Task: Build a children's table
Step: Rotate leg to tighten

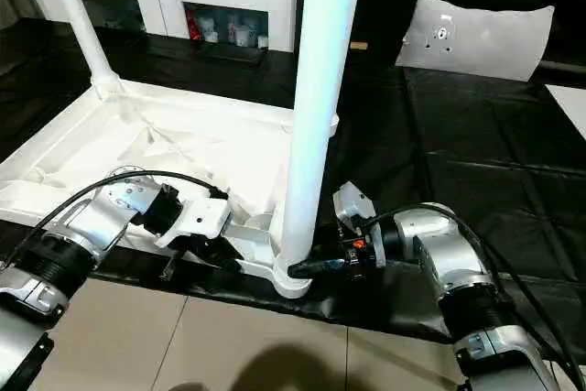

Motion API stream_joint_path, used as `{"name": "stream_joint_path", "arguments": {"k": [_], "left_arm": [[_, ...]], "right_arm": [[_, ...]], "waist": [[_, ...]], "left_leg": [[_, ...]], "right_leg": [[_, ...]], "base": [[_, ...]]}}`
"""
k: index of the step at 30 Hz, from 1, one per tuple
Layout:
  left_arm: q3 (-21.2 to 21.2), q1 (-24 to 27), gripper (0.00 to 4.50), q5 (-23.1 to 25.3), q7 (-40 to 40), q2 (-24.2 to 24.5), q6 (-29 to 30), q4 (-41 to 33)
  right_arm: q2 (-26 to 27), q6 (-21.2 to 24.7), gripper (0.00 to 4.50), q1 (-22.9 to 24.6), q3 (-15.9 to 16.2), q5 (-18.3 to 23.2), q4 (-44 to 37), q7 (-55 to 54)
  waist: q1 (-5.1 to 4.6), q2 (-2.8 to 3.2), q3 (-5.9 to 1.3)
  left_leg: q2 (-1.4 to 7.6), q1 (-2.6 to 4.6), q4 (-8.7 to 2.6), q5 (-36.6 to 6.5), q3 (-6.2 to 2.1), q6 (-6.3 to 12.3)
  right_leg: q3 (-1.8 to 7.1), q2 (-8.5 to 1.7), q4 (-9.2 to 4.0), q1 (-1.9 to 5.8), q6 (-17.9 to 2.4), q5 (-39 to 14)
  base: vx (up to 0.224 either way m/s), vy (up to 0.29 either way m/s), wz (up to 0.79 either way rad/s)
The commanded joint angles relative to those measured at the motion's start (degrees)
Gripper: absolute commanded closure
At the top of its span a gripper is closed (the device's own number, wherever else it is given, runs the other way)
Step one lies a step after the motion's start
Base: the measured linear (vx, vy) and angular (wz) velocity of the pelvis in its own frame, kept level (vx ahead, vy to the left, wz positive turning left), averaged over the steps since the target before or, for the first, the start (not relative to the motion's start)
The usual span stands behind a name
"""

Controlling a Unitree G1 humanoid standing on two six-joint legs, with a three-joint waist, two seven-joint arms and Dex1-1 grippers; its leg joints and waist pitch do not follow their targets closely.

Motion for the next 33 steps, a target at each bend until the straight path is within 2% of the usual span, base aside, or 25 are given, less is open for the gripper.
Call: {"name": "stream_joint_path", "arguments": {"k": [1, 7, 8, 9, 10, 13, 16, 17, 19, 21, 22, 23, 24, 26, 28, 29, 30, 32, 33], "left_arm": [[-2.23, 0.59, 4.50, 0.69, -2.32, -0.18, -1.24, -1.78], [-2.01, 0.69, 4.50, 0.76, -1.99, -0.08, -1.11, -1.34], [-1.76, 0.82, 4.50, 0.57, -1.59, -0.22, -0.56, -1.25], [-1.07, 1.13, 4.50, 0.02, -0.49, -0.84, 1.29, -1.26], [-1.07, 1.13, 4.50, 0.02, -0.49, -0.84, 1.29, -1.26], [-0.01, 1.23, 4.50, 0.21, 3.23, -2.30, 5.08, -1.29], [1.32, 1.14, 4.50, 0.39, 7.92, -4.18, 8.84, -1.00], [1.91, 1.13, 4.50, 0.25, 9.73, -5.07, 10.25, -1.13], [2.67, 1.15, 4.50, 0.10, 12.16, -6.25, 12.44, -1.47], [3.23, 1.02, 4.50, 0.19, 14.38, -7.22, 14.11, -1.65], [3.71, 0.98, 4.50, 0.14, 16.05, -8.08, 15.60, -1.85], [3.73, 0.97, 4.50, 0.13, 16.14, -8.13, 15.69, -1.86], [3.85, 0.97, 4.50, 0.13, 16.47, -8.32, 16.15, -1.98], [4.58, 0.51, 4.50, 0.30, 19.19, -9.56, 17.88, -1.66], [5.47, -0.09, 4.50, 0.75, 22.34, -10.99, 19.66, -1.27], [6.26, -0.57, 4.50, 0.99, 24.65, -12.25, 21.26, -1.11], [6.32, -0.61, 4.50, 1.00, 24.81, -12.34, 21.37, -1.10], [6.63, -0.77, 4.50, 1.13, 25.97, -12.93, 22.29, -1.25], [6.94, -0.97, 4.50, 1.28, 27.33, -13.55, 23.13, -1.35]], "right_arm": [[-0.07, 0.65, 2.47, -0.84, 0.91, 1.04, -0.18, 2.13], [-0.34, 1.76, 2.56, -0.05, 1.12, 1.52, -1.10, 2.82], [-0.17, 2.95, 2.56, 0.44, 0.82, 2.20, -2.01, 2.53], [0.33, 5.80, 2.56, 1.53, 0.12, 3.67, -4.12, 1.61], [0.33, 5.80, 2.56, 1.53, 0.12, 3.67, -4.12, 1.61], [1.52, 10.12, 2.57, 3.40, -0.73, 4.95, -7.38, -2.09], [2.98, 13.04, 2.57, 4.80, -1.02, 4.58, -9.54, -6.98], [4.10, 13.52, 2.57, 5.49, -1.18, 3.75, -10.35, -10.15], [5.77, 14.19, 2.57, 6.58, -1.55, 2.62, -11.77, -14.57], [7.44, 14.41, 2.57, 7.25, -2.10, 1.91, -12.51, -18.50], [8.70, 14.61, 2.57, 7.64, -2.49, 0.99, -12.70, -22.01], [8.76, 14.60, 2.57, 7.66, -2.50, 0.93, -12.70, -22.20], [9.01, 14.73, 2.57, 7.79, -2.54, 0.64, -12.88, -22.97], [10.83, 14.44, 2.57, 8.02, -3.14, -1.12, -12.36, -27.95], [12.98, 14.52, 2.57, 8.27, -3.97, -2.59, -12.22, -33.76], [14.73, 14.75, 2.57, 8.29, -4.58, -3.65, -12.05, -38.26], [14.86, 14.78, 2.57, 8.29, -4.63, -3.72, -12.03, -38.57], [15.68, 15.00, 2.57, 8.30, -4.81, -4.18, -12.06, -40.74], [16.54, 14.97, 2.58, 8.19, -4.96, -4.87, -11.87, -43.00]], "waist": [[-0.51, -0.62, -3.71], [-0.54, -0.62, -3.63], [-0.51, -0.39, -3.56], [-0.55, -0.50, -3.60], [-0.53, -0.52, -3.57], [-0.36, -0.51, -3.53], [-0.57, -0.55, -3.18], [-0.67, -0.45, -2.89], [-1.05, -0.55, -2.57], [-1.92, -0.59, -2.32], [-2.76, -0.61, -2.23], [-3.08, -0.51, -2.16], [-3.41, -0.38, -2.19], [-5.28, 0.00, -2.29], [-5.83, 0.15, -2.26], [-6.43, 0.34, -2.16], [-7.04, 0.44, -2.05], [-7.54, 0.53, -2.10], [-7.98, 0.41, -2.10]], "left_leg": [[3.95, 0.42, -4.04, -7.21, -1.35, 4.07], [3.91, 0.52, -4.09, -7.64, -1.34, 3.80], [3.92, 0.53, -4.12, -7.56, -1.37, 3.83], [3.93, 0.55, -4.10, -7.64, -1.32, 3.85], [3.96, 0.54, -4.16, -7.41, -1.35, 3.86], [4.04, 0.57, -4.17, -7.51, -1.39, 3.81], [3.77, 0.65, -4.34, -9.56, -1.39, 2.96], [3.63, 1.19, -4.34, -11.54, -1.38, 2.21], [3.40, 1.16, -4.49, -13.12, -1.62, 1.64], [2.86, 1.81, -4.27, -16.31, -1.99, 0.75], [2.74, 1.86, -4.18, -17.79, -2.16, 0.55], [2.74, 2.08, -4.14, -18.71, -2.26, 0.44], [2.76, 2.31, -4.10, -19.80, -2.42, 0.38], [3.33, 1.99, -4.65, -22.75, -3.07, 0.14], [3.51, 1.87, -4.86, -23.68, -3.30, 0.10], [3.62, 1.89, -5.02, -25.12, -3.45, -0.14], [3.66, 2.07, -5.09, -26.62, -3.65, -0.64], [3.73, 2.01, -5.19, -27.83, -3.99, -0.82], [3.76, 1.60, -5.36, -27.63, -4.12, -0.89]], "right_leg": [[3.61, -5.18, -3.38, 3.04, -9.51, -18.84], [3.60, -5.17, -3.57, 3.01, -9.22, -19.72], [3.62, -5.10, -3.53, 2.98, -9.27, -19.37], [3.63, -5.11, -3.51, 2.97, -9.40, -19.01], [3.65, -5.02, -3.45, 3.07, -9.46, -18.59], [3.65, -5.20, -3.51, 2.98, -9.57, -18.69], [3.50, -5.19, -4.31, 2.94, -7.81, -24.02], [3.44, -5.36, -5.21, 2.52, -6.11, -29.23], [3.14, -5.33, -5.77, 2.57, -4.51, -33.27], [2.34, -5.43, -7.07, 2.19, -0.98, -40.80], [1.84, -5.33, -7.55, 2.15, 0.01, -42.38], [1.46, -5.30, -7.82, 2.04, 0.34, -42.88], [1.06, -5.38, -8.02, 2.03, 0.54, -43.10], [0.49, -5.51, -8.10, 2.69, 0.15, -39.88], [0.45, -5.63, -7.99, 2.85, -0.50, -38.50], [0.26, -5.66, -8.12, 2.87, -1.06, -37.58], [-0.08, -5.75, -8.27, 2.84, -1.26, -37.45], [-0.35, -6.07, -8.42, 3.30, -0.87, -37.20], [-0.20, -6.19, -8.25, 3.51, -1.10, -36.28]], "base": [[0.000, 0.000, 0.00], [0.000, 0.000, 0.00], [0.000, 0.000, 0.00], [0.000, 0.000, 0.00], [0.000, 0.000, 0.00], [0.000, 0.000, 0.00], [0.000, 0.000, 0.00], [0.000, 0.000, 0.00], [0.000, 0.000, 0.00], [0.000, 0.000, 0.00], [0.000, 0.000, 0.00], [0.000, 0.000, 0.00], [0.000, 0.000, 0.00], [0.000, 0.000, 0.00], [0.000, 0.000, 0.00], [0.000, 0.000, 0.00], [0.000, 0.000, 0.00], [0.000, 0.000, 0.00], [0.000, 0.000, 0.00]]}}
